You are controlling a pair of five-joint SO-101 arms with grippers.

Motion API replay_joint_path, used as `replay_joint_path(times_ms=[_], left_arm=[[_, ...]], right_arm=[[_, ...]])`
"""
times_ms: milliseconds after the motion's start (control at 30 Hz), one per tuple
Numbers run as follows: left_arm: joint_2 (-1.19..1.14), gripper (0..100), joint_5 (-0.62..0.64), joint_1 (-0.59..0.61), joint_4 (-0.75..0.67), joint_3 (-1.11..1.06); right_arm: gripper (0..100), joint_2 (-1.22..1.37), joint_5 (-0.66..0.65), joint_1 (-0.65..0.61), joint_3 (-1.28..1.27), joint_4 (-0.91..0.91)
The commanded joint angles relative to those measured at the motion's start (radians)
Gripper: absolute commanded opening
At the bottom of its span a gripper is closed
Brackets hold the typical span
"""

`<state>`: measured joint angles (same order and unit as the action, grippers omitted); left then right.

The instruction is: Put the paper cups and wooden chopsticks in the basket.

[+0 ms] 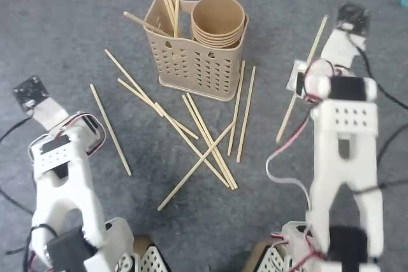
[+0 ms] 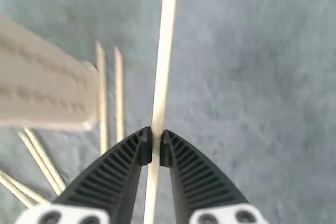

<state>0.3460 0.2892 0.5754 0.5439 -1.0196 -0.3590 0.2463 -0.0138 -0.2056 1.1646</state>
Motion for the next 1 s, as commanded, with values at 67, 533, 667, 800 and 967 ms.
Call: replay_joint_path(times_ms=[67,533,667,800,967], left_arm=[[0.0,15,0.0,-0.002,-0.026,0.036],[0.0,14,0.0,-0.002,-0.028,0.036],[0.0,14,0.0,-0.002,-0.028,0.036],[0.0,14,0.0,-0.002,-0.028,0.036],[0.0,14,0.0,-0.003,-0.075,0.015]], right_arm=[[0.8,-0.194,-0.017,-0.096,0.015,-0.166],[0.8,-0.249,-0.017,-0.4,0.015,-0.671],[0.9,-0.243,-0.025,-0.476,0.015,-0.802],[0.9,-0.143,-0.094,-0.522,0.023,-0.972],[0.8,0.071,-0.318,-0.549,0.023,-1.219]])
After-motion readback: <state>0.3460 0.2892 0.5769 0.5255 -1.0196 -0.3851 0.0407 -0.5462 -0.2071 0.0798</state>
